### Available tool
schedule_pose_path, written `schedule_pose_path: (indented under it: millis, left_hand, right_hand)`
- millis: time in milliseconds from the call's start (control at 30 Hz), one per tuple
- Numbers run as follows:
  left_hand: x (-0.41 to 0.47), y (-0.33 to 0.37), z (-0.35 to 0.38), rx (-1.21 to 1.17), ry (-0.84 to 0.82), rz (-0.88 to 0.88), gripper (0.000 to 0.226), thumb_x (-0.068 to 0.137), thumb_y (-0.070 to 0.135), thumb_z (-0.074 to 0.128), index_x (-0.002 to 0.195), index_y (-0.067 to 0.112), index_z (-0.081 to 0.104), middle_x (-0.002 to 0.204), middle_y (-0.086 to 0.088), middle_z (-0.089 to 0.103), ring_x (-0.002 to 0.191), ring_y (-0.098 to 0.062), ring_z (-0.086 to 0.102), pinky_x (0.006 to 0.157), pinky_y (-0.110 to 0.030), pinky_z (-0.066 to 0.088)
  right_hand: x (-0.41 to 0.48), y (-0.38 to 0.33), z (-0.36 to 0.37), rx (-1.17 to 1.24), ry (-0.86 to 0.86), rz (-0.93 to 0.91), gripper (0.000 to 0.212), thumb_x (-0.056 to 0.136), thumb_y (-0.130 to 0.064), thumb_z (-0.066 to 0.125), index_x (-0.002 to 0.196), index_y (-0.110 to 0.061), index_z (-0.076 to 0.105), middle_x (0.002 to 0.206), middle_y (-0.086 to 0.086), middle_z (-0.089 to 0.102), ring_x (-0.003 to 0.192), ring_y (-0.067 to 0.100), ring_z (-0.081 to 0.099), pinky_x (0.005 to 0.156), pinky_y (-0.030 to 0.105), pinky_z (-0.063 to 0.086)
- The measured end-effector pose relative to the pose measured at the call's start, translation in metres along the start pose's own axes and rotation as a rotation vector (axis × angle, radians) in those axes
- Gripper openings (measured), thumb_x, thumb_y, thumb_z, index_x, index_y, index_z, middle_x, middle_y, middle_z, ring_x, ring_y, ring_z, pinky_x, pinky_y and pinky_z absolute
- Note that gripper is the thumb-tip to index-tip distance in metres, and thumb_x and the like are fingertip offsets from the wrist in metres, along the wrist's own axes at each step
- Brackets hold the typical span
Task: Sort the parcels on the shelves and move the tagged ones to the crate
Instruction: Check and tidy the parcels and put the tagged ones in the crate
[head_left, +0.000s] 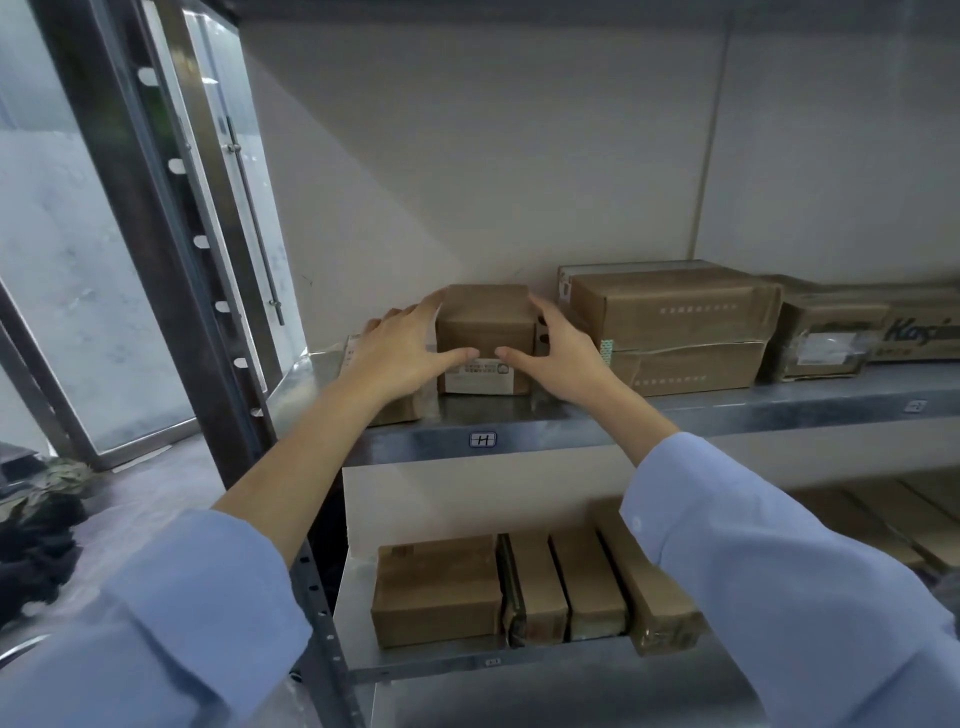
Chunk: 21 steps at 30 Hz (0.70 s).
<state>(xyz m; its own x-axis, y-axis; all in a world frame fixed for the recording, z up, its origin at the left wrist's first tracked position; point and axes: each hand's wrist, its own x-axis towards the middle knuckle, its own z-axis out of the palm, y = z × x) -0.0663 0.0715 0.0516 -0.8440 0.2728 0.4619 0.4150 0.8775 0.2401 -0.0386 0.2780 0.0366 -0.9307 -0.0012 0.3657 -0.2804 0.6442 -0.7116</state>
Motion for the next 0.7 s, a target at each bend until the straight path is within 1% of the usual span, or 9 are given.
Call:
schedule_pose_path:
  millis: [167,300,367,433,467,500,567,633,700]
  left_hand:
    - [0.004,0.0,0.0,-0.092,-0.046,-0.011,0.086,0.081,0.063,0.064,0.15,0.03,0.028,0.147,0.002,0.048,0.13,-0.025,0.048,0.104,-0.045,0.035]
    - [0.002,0.0,0.002,-0.108,-0.024,0.003,0.078,0.081,0.058,0.068,0.145,0.028,0.036,0.14,0.003,0.054,0.124,-0.021,0.053,0.093,-0.04,0.039]
    - [0.001,0.0,0.001,-0.14,0.007,0.005,0.076,0.08,0.054,0.071,0.144,0.026,0.039,0.138,0.002,0.055,0.12,-0.021,0.055,0.091,-0.039,0.041]
    - [-0.001,0.001,-0.001,-0.203,0.037,0.016,0.075,0.08,0.049,0.073,0.143,0.025,0.041,0.138,-0.001,0.054,0.118,-0.023,0.055,0.095,-0.04,0.044]
    - [-0.003,0.001,-0.002,-0.235,0.056,0.023,0.074,0.08,0.046,0.074,0.142,0.024,0.041,0.138,-0.002,0.054,0.119,-0.024,0.054,0.098,-0.041,0.045]
    - [-0.004,0.002,-0.004,-0.266,0.077,0.029,0.073,0.08,0.043,0.075,0.142,0.023,0.042,0.138,-0.003,0.054,0.12,-0.024,0.052,0.1,-0.042,0.044]
    - [-0.008,0.004,-0.007,-0.328,0.119,0.045,0.071,0.08,0.037,0.077,0.141,0.022,0.044,0.138,-0.004,0.053,0.123,-0.023,0.049,0.103,-0.037,0.041]
    - [-0.013,0.007,-0.01,-0.362,0.16,0.059,0.07,0.08,0.034,0.077,0.14,0.023,0.044,0.138,-0.002,0.051,0.122,-0.015,0.046,0.1,-0.028,0.037]
    - [-0.02,0.011,-0.013,-0.38,0.197,0.077,0.07,0.08,0.032,0.078,0.14,0.023,0.043,0.139,-0.001,0.049,0.12,-0.01,0.044,0.096,-0.022,0.034]
  right_hand:
    - [0.001,0.001,0.002,0.06,-0.022,-0.006,0.079,0.089,-0.035,0.07,0.153,-0.022,0.025,0.146,0.004,0.045,0.129,0.019,0.045,0.094,0.02,0.036]
    - [0.0,0.001,0.005,0.073,0.009,-0.039,0.074,0.088,-0.028,0.072,0.149,-0.021,0.031,0.139,0.004,0.05,0.113,0.011,0.047,0.09,0.02,0.04]
    - [-0.001,0.0,0.006,0.084,0.023,-0.049,0.072,0.088,-0.027,0.072,0.147,-0.022,0.033,0.135,0.002,0.051,0.108,0.01,0.049,0.082,0.014,0.041]
    - [-0.004,-0.001,0.006,0.102,0.044,-0.055,0.071,0.087,-0.027,0.073,0.146,-0.023,0.034,0.128,-0.003,0.05,0.106,0.008,0.048,0.071,0.005,0.04]
    - [-0.005,-0.003,0.006,0.111,0.057,-0.063,0.071,0.086,-0.027,0.073,0.146,-0.023,0.034,0.125,-0.005,0.049,0.107,0.007,0.047,0.069,0.004,0.039]
    - [-0.007,-0.005,0.005,0.117,0.073,-0.075,0.071,0.086,-0.027,0.074,0.146,-0.023,0.035,0.125,-0.007,0.048,0.108,0.006,0.046,0.073,0.004,0.039]
    - [-0.01,-0.01,0.003,0.12,0.11,-0.111,0.071,0.085,-0.026,0.075,0.145,-0.023,0.036,0.13,-0.004,0.048,0.111,0.006,0.044,0.086,0.014,0.041]
    - [-0.015,-0.016,0.0,0.119,0.141,-0.143,0.071,0.084,-0.024,0.076,0.144,-0.023,0.037,0.136,0.001,0.048,0.114,0.007,0.044,0.095,0.023,0.043]
    - [-0.021,-0.022,-0.003,0.133,0.154,-0.165,0.071,0.083,-0.021,0.077,0.143,-0.022,0.038,0.137,0.002,0.048,0.117,0.009,0.046,0.1,0.029,0.046]
